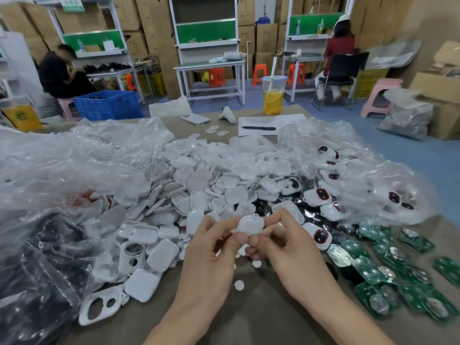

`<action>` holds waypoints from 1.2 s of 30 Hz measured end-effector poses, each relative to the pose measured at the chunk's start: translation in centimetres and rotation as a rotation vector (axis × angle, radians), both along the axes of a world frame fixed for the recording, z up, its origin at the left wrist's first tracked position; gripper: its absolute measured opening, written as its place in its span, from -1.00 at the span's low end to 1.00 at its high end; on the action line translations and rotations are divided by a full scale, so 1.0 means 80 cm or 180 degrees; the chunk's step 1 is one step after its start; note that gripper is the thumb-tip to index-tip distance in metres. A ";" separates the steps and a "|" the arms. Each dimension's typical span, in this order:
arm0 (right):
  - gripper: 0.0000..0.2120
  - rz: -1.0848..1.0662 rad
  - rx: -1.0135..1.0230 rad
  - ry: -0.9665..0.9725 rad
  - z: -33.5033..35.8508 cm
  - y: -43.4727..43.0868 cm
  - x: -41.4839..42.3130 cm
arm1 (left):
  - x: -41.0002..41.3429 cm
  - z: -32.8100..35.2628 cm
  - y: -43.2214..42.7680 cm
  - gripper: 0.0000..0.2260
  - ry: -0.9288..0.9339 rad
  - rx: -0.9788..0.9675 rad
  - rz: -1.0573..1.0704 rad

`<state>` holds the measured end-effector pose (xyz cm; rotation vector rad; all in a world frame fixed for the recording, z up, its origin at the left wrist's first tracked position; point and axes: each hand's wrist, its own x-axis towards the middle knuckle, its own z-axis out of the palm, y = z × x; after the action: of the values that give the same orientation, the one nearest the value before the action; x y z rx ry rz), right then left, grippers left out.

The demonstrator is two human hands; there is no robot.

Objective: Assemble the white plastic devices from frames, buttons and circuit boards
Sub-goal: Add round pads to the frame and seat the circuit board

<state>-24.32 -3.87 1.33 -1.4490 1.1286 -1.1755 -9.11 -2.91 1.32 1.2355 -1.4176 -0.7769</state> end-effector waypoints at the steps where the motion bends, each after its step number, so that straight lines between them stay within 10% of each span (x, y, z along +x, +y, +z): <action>1: -0.71 0.0016 0.0006 -0.0017 0.000 0.000 0.000 | 0.000 -0.001 0.000 -0.70 -0.0024 0.0002 0.0038; 36: -0.68 -0.0007 -0.0318 0.0385 -0.001 0.001 -0.001 | 0.006 0.010 -0.002 -0.71 0.0364 0.0084 -0.0225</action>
<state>-24.39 -3.78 1.26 -1.6139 1.1676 -1.1732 -8.67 -3.10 2.11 1.1478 -1.3674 -0.9031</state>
